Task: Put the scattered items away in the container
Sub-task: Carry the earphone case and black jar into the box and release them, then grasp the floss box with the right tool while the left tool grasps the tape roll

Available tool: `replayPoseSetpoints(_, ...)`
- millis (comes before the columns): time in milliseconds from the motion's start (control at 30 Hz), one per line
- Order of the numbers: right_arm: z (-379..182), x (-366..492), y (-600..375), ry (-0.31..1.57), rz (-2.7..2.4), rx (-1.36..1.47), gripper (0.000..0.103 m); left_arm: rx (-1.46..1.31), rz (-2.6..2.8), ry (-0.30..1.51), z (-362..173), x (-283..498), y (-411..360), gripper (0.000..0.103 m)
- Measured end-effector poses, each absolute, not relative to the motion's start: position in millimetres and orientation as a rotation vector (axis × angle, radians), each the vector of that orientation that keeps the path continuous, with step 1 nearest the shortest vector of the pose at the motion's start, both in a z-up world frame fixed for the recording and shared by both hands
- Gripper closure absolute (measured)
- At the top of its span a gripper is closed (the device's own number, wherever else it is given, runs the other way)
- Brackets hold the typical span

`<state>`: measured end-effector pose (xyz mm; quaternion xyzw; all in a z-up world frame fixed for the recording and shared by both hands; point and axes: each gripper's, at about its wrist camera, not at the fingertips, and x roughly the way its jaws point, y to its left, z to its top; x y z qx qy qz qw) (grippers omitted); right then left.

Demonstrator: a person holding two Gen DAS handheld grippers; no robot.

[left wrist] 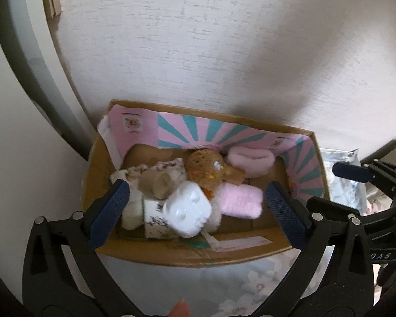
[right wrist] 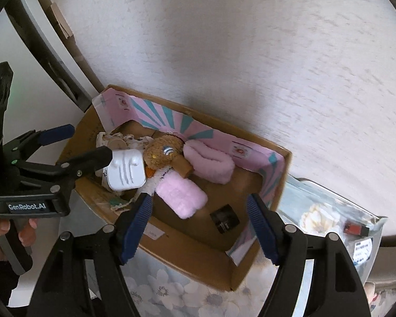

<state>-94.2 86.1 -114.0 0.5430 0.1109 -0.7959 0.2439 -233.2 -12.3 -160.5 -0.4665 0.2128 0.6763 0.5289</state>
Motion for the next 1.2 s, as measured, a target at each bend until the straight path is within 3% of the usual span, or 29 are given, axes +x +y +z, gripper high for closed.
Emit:
replayPoseSetpoints(200, -105, -82, 92, 0.327, -2.197, 1.496, 0.033, -1.080, 1.614, 0.510, -148, -221, -18, 0.000)
replayPoseSetpoints(667, -81, -58, 142, 0.176, -2.284, 1.423, 0.033, -0.969, 1.583, 0.565, -129, -167, -17, 0.000)
replayPoseSetpoints(1200, -68, -46, 303, 0.072, -2.419, 1.429, 0.033, -0.913, 1.445, 0.552, -115, -69, -9, 0.001)
